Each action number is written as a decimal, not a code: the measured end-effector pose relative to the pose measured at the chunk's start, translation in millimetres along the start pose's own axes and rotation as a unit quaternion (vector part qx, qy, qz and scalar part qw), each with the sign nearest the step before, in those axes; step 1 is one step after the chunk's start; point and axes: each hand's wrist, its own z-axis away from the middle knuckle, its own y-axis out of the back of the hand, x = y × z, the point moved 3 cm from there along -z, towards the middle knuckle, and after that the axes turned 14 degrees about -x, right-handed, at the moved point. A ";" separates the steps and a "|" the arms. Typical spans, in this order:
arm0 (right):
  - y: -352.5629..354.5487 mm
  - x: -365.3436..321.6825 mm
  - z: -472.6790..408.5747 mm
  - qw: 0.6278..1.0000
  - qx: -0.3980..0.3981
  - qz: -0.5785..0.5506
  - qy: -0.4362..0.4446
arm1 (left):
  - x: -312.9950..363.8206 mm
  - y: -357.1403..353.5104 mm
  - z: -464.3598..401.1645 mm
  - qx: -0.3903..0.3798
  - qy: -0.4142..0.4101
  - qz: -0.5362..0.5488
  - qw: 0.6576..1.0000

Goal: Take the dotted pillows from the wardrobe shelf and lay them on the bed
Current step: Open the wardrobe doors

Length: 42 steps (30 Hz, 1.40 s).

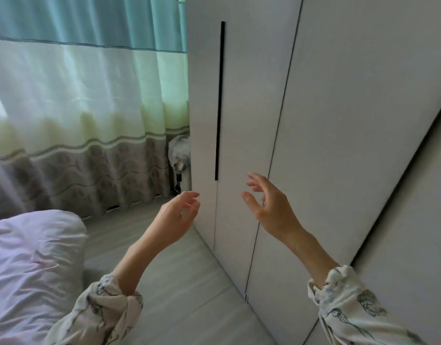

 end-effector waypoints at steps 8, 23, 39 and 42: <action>-33.4 33.4 -162.5 0.996 -0.063 -0.032 0.061 | -72.3 51.1 -103.5 0.089 0.071 0.006 0.994; -136.6 66.2 -401.0 0.994 -0.088 -0.025 0.067 | -249.5 156.0 -248.1 0.108 0.114 0.019 0.987; -79.5 111.9 -552.4 0.985 0.124 0.072 -0.094 | -304.4 186.6 -515.5 -0.127 -0.085 0.036 0.988; -48.4 113.7 -566.6 0.971 0.183 0.126 -0.092 | -281.6 178.9 -568.2 -0.140 -0.148 0.044 0.978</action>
